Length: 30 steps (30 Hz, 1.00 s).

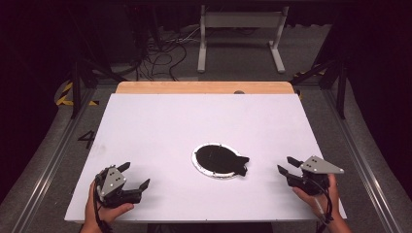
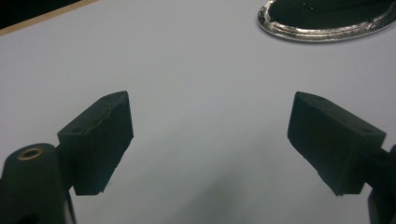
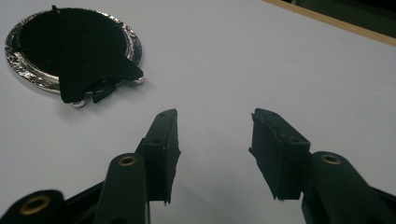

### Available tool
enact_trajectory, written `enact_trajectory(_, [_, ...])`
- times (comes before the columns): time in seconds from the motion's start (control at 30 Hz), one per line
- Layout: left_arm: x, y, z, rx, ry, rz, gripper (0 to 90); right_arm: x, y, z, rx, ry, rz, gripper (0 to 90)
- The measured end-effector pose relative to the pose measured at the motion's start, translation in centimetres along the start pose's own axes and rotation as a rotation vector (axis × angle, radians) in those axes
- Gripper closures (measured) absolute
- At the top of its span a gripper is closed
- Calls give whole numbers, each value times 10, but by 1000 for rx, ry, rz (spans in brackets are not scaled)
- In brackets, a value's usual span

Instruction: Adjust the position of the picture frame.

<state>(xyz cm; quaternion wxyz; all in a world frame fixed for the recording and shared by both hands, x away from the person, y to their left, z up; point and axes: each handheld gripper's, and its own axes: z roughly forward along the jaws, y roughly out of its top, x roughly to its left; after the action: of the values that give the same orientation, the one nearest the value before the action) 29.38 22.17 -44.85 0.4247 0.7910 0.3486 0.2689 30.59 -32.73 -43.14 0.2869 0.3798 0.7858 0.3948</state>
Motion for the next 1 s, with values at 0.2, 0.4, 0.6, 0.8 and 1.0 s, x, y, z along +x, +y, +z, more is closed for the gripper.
enact_trajectory(0.2, [-5, 19, 8, -22, -45, 8, 232, 9, 13, 11, 18, 53, -25, 582])
enact_trajectory(0.4, [-24, 40, 35, 61, -191, 85, 563, 12, 32, 29, 76, 102, -68, 794])
enact_trajectory(0.6, [-39, 50, 67, 118, -254, 124, 800, 16, 46, 49, 88, 130, -96, 865])
enact_trajectory(0.8, [-52, 55, 93, 198, -306, 135, 900, 14, 37, 78, 109, 163, -67, 900])
enact_trajectory(1.0, [-67, 62, 114, 206, -368, 129, 900, 18, 37, 86, 123, 177, -78, 900])
